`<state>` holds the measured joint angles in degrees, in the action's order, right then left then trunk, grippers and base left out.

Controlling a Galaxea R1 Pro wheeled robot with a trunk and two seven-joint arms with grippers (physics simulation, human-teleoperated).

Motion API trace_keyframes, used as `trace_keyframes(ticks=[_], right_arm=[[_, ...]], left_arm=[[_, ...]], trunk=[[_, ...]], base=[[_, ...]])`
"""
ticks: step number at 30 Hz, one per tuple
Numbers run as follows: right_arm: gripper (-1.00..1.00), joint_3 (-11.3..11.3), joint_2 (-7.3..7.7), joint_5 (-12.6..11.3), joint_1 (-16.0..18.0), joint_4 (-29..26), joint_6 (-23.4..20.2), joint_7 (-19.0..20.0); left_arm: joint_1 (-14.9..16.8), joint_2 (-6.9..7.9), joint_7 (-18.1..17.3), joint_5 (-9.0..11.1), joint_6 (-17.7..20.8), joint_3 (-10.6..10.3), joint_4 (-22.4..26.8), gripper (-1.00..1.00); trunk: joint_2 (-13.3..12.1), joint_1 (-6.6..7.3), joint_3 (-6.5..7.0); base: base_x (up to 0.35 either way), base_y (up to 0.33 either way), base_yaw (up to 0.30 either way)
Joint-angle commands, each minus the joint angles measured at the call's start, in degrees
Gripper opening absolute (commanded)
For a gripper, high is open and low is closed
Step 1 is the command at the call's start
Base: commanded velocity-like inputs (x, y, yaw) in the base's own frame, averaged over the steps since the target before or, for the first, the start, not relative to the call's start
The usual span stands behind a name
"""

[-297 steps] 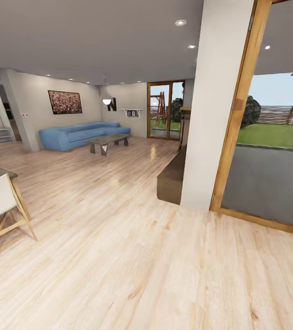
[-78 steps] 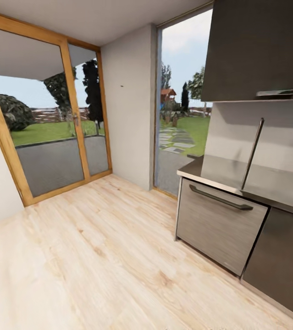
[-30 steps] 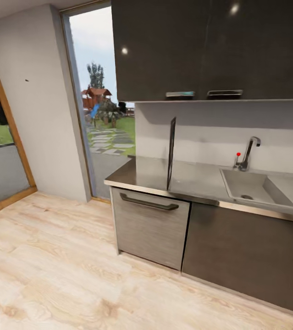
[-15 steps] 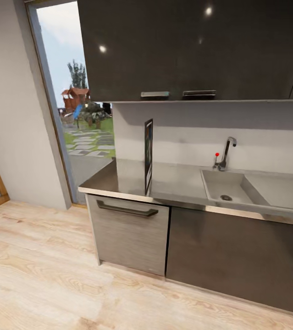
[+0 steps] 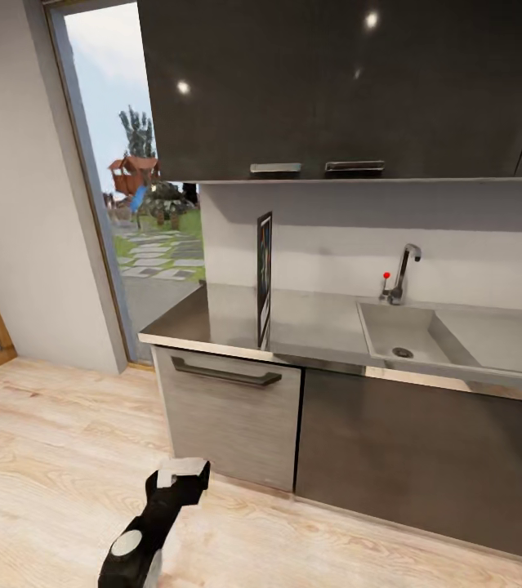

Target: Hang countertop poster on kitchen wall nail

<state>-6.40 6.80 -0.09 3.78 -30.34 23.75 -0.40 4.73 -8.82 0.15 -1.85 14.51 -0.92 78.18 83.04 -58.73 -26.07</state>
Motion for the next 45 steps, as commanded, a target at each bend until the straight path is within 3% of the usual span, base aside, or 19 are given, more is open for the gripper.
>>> trace_keyframes(ticks=[1,5,6,8,10,14,15,18,19,22,30,45], right_arm=[[1.0,-0.3,-0.11,0.0,-4.8,-8.1,0.4,0.0],[1.0,-0.4,-0.26,0.0,-9.8,-16.1,0.6,0.0],[1.0,-0.5,-0.32,0.0,-11.6,-18.6,0.6,0.0],[1.0,-0.5,-0.4,0.0,-12.8,-20.3,0.6,0.0],[1.0,-0.5,-0.49,0.1,-14.2,-22.1,0.7,0.0],[1.0,-0.5,-0.53,0.3,-14.8,-22.8,0.7,0.0],[1.0,-0.5,-0.54,0.3,-14.9,-23.0,0.7,0.0],[1.0,-0.5,-0.55,0.5,-15.1,-23.0,0.7,0.0],[1.0,-0.5,-0.56,0.5,-15.1,-22.9,0.7,0.0],[1.0,-0.5,-0.56,0.6,-15.2,-22.8,0.7,0.0],[1.0,-0.5,-0.56,0.6,-15.2,-22.6,0.7,0.0],[1.0,-0.4,-0.56,0.7,-15.2,-22.5,0.7,0.0]], left_arm=[[5.1,-0.93,0.1,-0.2,3.2,0.0,1.3,1.0],[11.8,-1.18,0.2,-0.2,6.9,0.0,-0.1,1.0],[15.2,-1.18,0.2,-0.2,8.7,0.0,-1.4,1.0],[19.0,-1.18,0.2,-0.2,9.9,0.0,-3.3,1.0],[26.5,-1.18,0.3,-0.1,11.2,0.0,-7.6,1.0],[32.7,-1.18,0.3,-0.1,11.8,-0.2,-11.9,1.0],[35.8,-1.18,0.3,0.0,11.9,-0.9,-14.4,1.0],[39.8,-1.18,0.3,0.2,11.9,-1.9,-18.2,1.0],[42.1,-1.18,0.3,0.8,11.8,-2.3,-20.8,1.0],[45.1,-1.18,0.3,2.8,10.2,-2.8,-24.2,1.0],[46.9,-1.18,0.0,6.1,3.4,-3.3,-27.2,1.0],[47.2,-1.18,0.0,6.8,1.3,-3.3,-29.7,1.0]], trunk=[[0.0,0.0,-0.07],[0.0,0.0,-0.07],[0.0,0.0,-0.07],[0.0,0.0,-0.07],[0.0,0.0,-0.07],[0.0,0.0,-0.07],[0.0,0.0,-0.07],[0.0,0.0,-0.07],[0.0,0.0,-0.07],[0.0,0.0,-0.07],[0.0,0.0,-0.05],[0.0,0.0,0.5]], base=[[0.0,0.0,0.0],[0.0,0.0,0.0],[0.0,0.0,0.0],[0.0,0.0,0.0],[0.0,0.0,0.0],[0.0,0.0,0.0],[0.0,0.0,0.0],[0.0,0.0,0.0],[0.0,0.0,0.0],[0.0,0.0,0.0],[0.0,0.0,-0.014],[0.0,0.0,-0.213]])
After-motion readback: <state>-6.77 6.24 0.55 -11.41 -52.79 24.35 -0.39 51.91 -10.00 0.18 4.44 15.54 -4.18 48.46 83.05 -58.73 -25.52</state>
